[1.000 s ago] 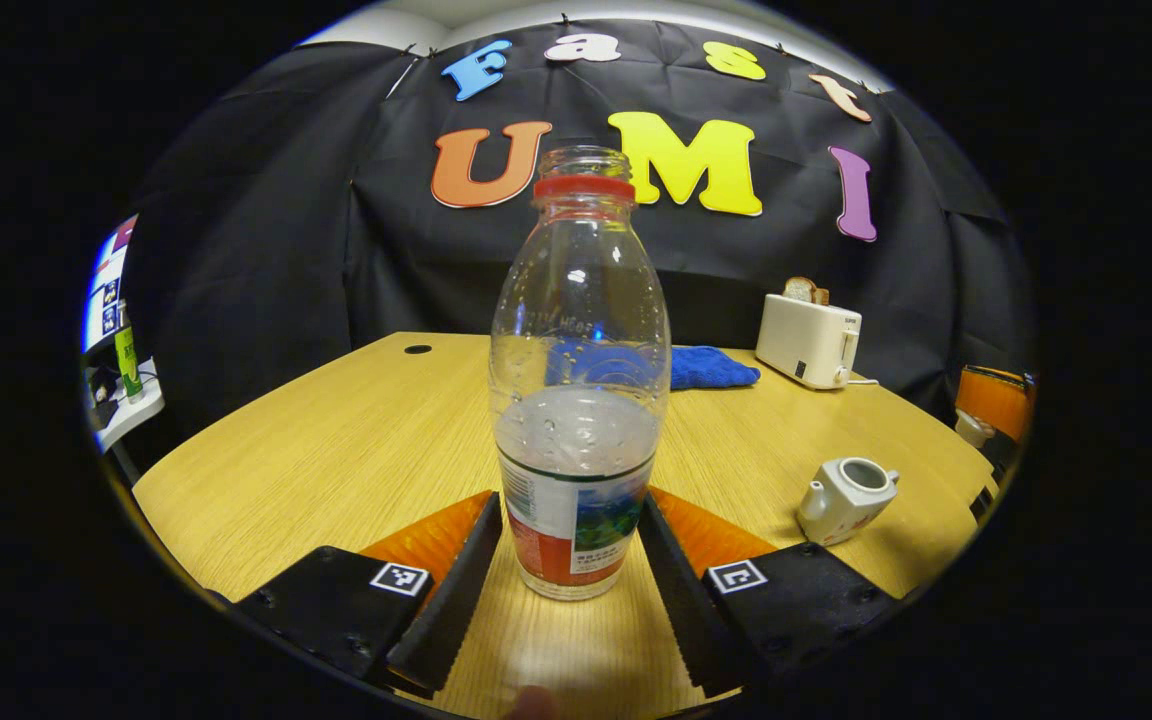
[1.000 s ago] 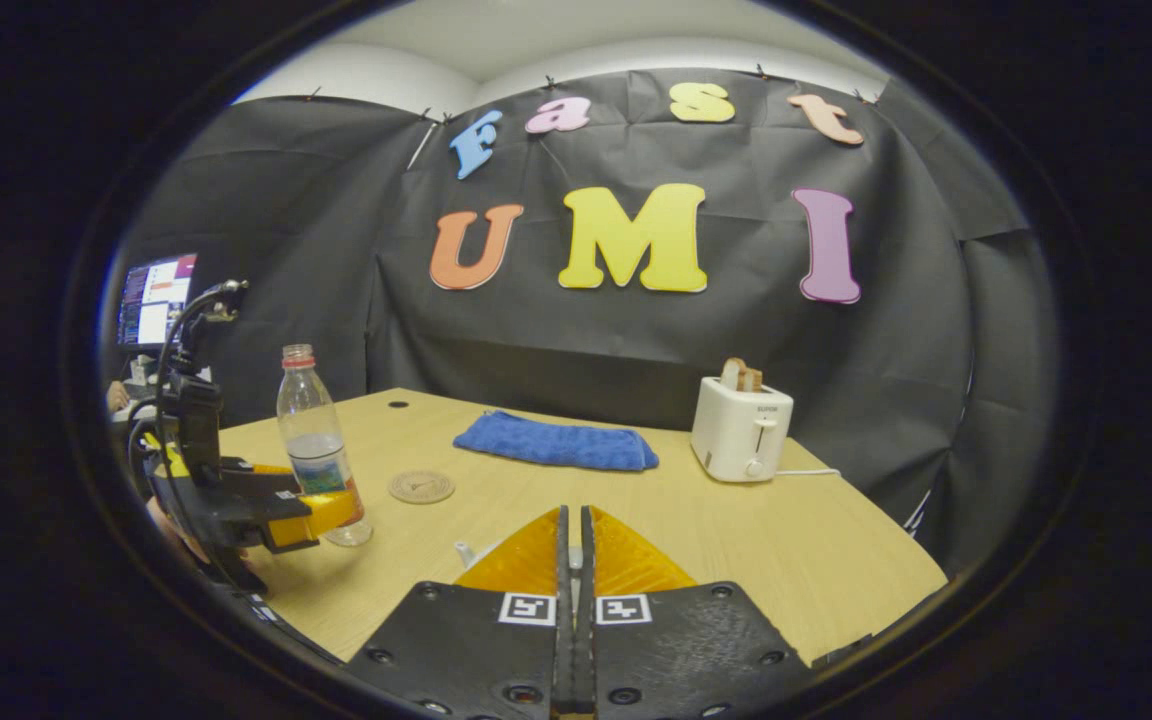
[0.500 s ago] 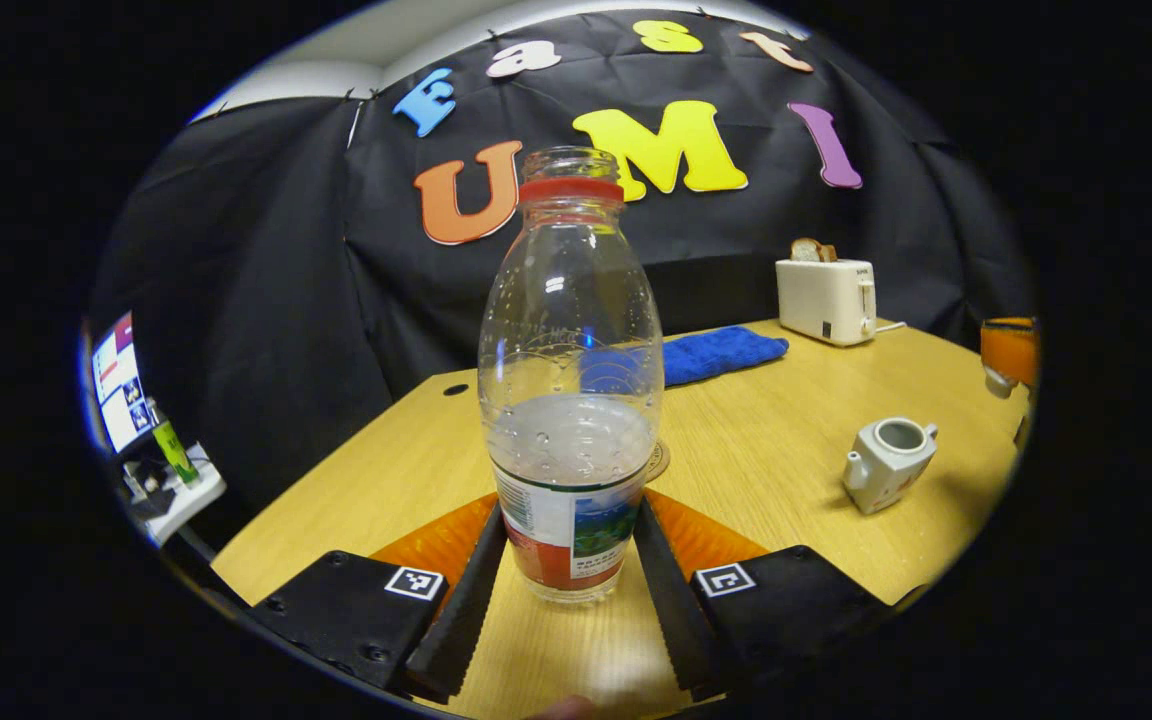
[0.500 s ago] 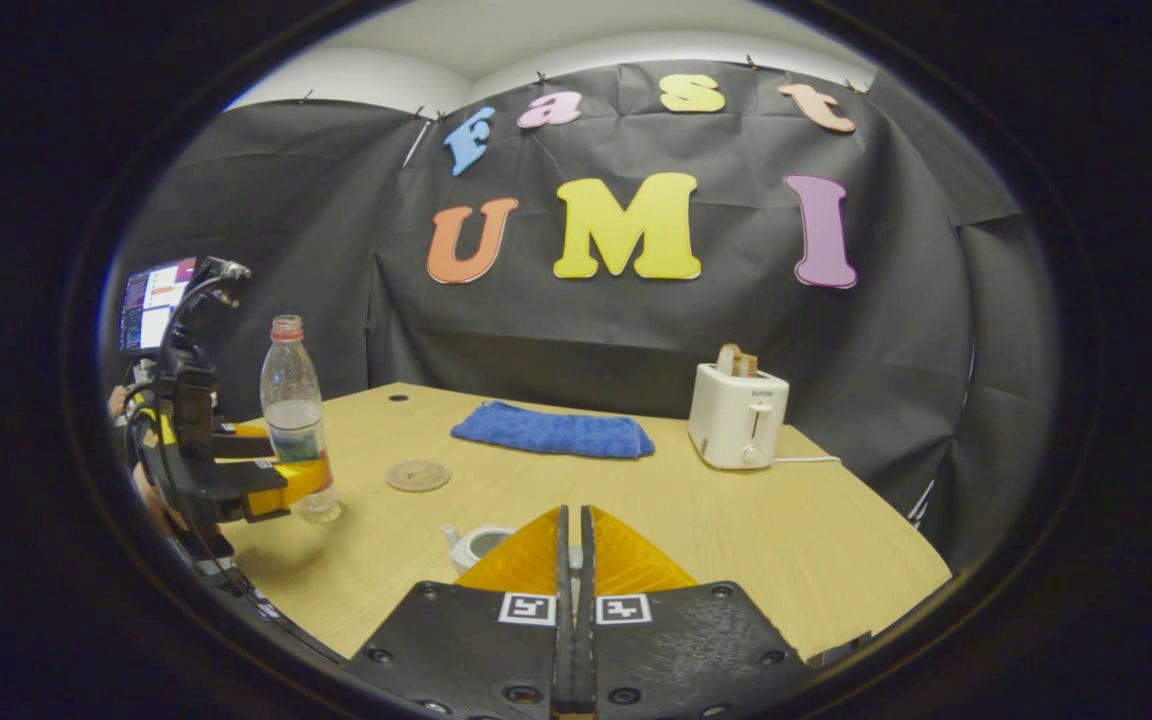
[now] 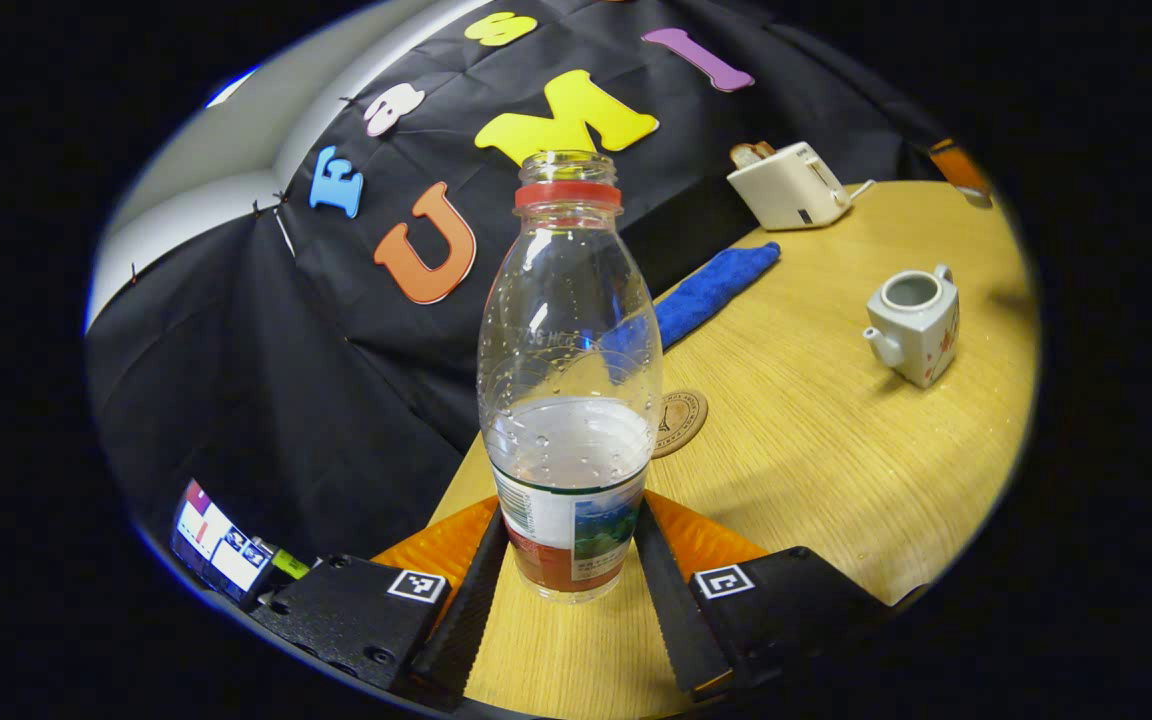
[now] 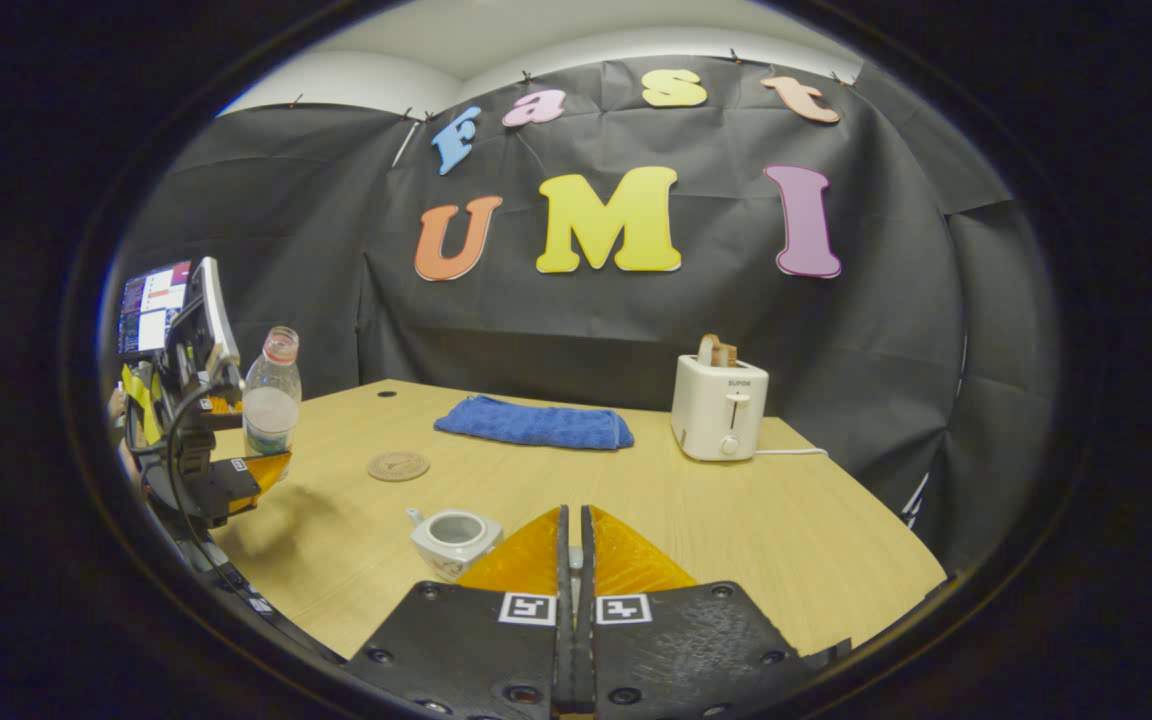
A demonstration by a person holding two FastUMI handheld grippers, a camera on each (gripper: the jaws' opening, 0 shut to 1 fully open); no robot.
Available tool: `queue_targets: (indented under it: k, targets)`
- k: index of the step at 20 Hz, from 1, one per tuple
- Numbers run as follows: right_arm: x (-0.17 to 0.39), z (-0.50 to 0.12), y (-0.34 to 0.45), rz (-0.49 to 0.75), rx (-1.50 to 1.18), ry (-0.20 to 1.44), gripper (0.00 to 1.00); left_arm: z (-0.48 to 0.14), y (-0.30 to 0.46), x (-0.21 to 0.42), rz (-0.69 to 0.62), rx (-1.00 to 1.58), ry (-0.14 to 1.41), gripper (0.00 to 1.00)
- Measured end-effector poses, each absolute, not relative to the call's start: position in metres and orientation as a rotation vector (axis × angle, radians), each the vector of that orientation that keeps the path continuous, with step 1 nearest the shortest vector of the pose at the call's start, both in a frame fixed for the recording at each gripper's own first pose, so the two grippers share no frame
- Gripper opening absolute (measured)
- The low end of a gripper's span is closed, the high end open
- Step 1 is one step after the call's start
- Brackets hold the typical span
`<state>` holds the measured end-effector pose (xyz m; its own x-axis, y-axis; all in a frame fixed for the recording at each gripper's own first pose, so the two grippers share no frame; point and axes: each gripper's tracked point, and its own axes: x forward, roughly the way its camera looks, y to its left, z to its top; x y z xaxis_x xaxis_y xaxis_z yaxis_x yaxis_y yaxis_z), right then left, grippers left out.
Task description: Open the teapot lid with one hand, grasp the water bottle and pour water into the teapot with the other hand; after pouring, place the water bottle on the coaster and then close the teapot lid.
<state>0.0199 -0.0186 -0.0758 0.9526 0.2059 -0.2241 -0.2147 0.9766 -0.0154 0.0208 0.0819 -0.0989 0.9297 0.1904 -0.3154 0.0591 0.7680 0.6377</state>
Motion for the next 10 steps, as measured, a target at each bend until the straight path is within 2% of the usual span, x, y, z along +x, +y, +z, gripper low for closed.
queue_targets:
  k: [5,10]
  targets:
    - [0.020,-0.086,-0.035,0.198,-0.029,0.243,0.00,-0.099,0.071,0.024,0.055,0.975,0.373,0.74]
    - [0.019,-0.089,-0.049,0.176,-0.045,0.238,0.00,-0.104,0.063,0.028,0.040,1.147,0.357,0.74]
